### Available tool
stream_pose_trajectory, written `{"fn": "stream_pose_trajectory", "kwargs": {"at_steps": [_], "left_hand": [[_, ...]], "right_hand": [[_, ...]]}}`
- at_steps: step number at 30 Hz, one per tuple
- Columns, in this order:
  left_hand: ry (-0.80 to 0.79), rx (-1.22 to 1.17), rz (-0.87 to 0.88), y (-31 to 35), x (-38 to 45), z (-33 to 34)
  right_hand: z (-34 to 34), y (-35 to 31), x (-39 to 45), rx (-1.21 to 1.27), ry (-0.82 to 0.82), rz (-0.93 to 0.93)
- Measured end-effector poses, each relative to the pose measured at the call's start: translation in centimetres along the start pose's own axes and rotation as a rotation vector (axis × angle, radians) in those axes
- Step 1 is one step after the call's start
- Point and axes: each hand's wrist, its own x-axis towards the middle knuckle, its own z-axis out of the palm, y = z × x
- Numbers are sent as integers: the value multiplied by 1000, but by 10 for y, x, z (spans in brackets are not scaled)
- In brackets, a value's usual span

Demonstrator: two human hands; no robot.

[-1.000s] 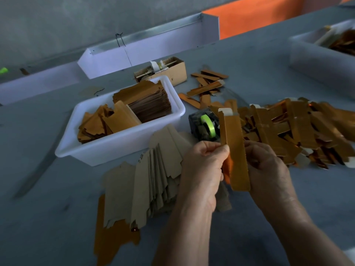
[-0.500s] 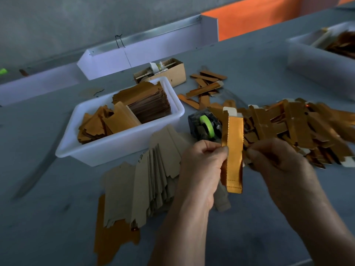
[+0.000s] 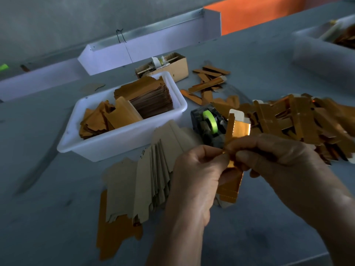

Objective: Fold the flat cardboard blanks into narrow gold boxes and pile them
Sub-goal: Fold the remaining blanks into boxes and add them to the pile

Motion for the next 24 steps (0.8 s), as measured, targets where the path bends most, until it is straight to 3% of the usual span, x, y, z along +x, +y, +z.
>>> {"fn": "stream_pose_trajectory", "kwargs": {"at_steps": [13, 24], "left_hand": [[-134, -31, 11, 0, -4, -4], [70, 88, 134, -10, -9, 9]], "right_hand": [[4, -8, 2, -154, 100, 72], [12, -23, 0, -440, 136, 126]]}}
